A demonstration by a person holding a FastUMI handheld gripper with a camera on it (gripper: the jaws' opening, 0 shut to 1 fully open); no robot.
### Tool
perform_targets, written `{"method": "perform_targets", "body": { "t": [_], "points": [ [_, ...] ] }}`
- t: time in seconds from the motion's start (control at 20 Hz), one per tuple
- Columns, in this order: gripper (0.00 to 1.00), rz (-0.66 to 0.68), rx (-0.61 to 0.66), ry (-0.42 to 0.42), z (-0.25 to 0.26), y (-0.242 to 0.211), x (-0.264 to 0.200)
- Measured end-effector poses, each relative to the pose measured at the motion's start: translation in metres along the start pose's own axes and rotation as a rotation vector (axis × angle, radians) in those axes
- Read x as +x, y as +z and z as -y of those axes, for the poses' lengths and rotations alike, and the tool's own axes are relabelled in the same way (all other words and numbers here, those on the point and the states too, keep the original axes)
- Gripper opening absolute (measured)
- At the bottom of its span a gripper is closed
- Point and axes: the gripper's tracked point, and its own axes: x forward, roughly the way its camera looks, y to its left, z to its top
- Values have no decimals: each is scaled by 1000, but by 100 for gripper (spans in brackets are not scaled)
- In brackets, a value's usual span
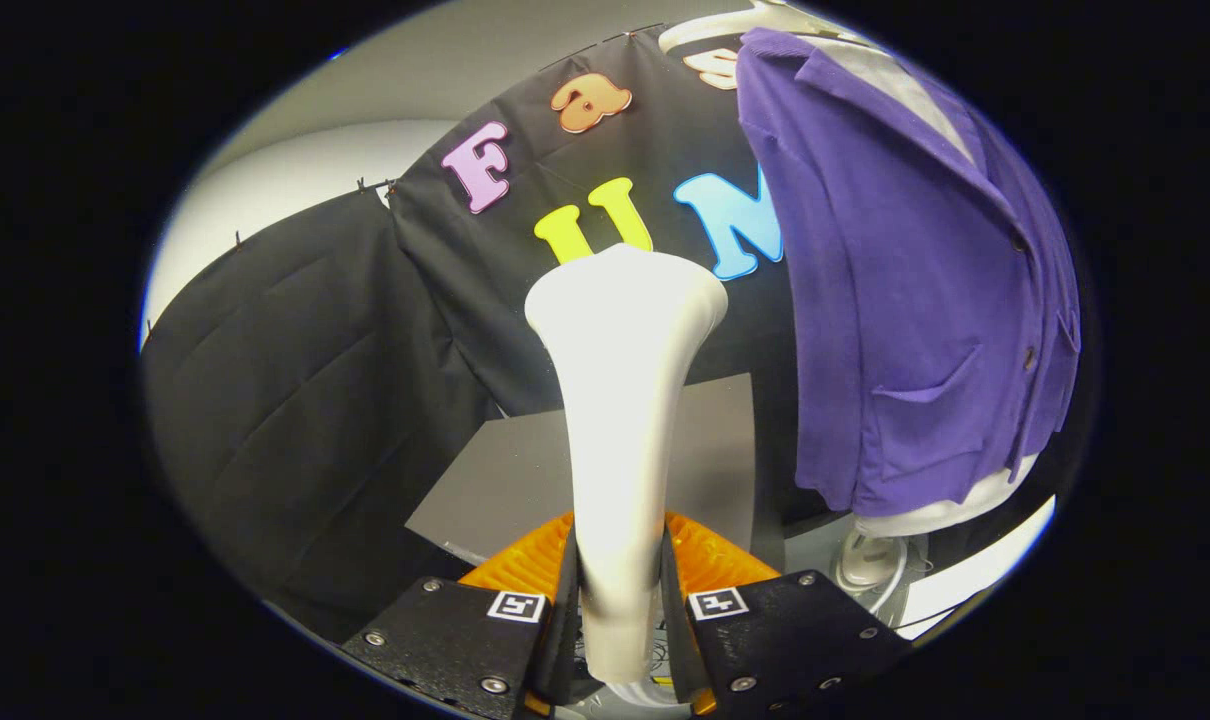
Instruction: Iron the clothes twice with a garment steamer, once on the left side and once on the right side.
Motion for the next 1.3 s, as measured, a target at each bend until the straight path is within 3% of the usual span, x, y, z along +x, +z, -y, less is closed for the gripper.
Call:
{"method": "perform_targets", "body": {
  "t": [0.45,0.75,0.95,1.3],
  "points": [
    [38,144,-31,-88,16,-61,-104],
    [38,147,-45,-129,17,-103,-134],
    [38,186,-45,-146,18,-89,-148],
    [38,268,-94,-166,19,-19,-156]
  ]
}}
